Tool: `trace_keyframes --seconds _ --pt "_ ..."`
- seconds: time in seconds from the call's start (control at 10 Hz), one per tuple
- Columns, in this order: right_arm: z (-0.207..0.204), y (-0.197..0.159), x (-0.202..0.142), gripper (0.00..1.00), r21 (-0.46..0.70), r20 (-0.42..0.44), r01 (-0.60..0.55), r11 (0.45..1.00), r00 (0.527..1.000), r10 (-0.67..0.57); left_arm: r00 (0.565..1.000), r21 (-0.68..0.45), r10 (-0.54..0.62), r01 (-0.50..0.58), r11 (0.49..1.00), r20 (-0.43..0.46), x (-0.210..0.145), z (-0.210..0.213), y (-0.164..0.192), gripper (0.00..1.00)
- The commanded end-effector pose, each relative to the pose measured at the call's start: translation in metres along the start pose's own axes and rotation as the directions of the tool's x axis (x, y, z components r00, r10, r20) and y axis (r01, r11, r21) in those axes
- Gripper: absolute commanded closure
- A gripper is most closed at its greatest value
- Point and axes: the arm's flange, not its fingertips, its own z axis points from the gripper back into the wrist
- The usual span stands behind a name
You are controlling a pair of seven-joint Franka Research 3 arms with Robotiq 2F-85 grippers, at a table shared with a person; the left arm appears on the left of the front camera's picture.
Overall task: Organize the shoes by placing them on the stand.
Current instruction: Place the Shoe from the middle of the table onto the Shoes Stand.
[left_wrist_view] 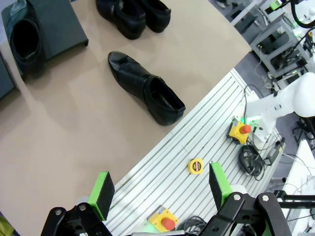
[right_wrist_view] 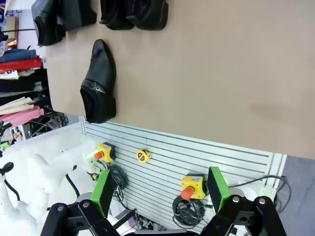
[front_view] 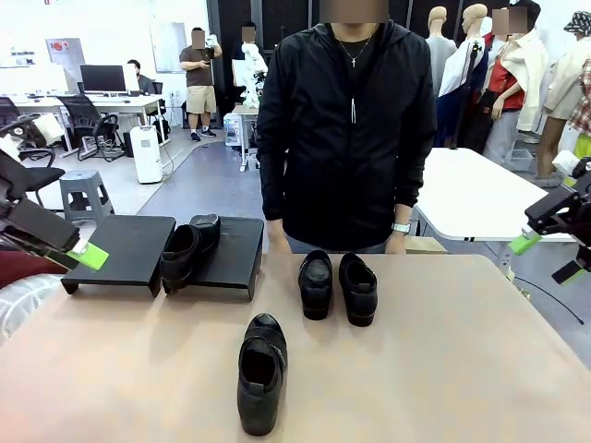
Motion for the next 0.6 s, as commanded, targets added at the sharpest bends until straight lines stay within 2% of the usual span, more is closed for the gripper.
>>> trace_keyframes --seconds 0.0,0.4,0.5 --pt "0.004 0.001 0.001 0.00 0.016 -0.005 0.011 1.000 1.000 -0.011 1.000 0.001 -0.024 0.024 1.000 -0.006 -0.002 0.000 0.004 0.00" --pt "0.004 0.001 0.001 0.00 0.016 -0.005 0.011 1.000 1.000 -0.011 1.000 0.000 0.000 0.000 1.000 0.000 0.000 0.000 0.000 0.00" --pt "0.004 0.001 0.001 0.00 0.016 -0.005 0.011 1.000 1.000 -0.011 1.000 -0.064 -0.006 0.005 0.998 -0.019 0.031 -0.016 -0.030 0.00"
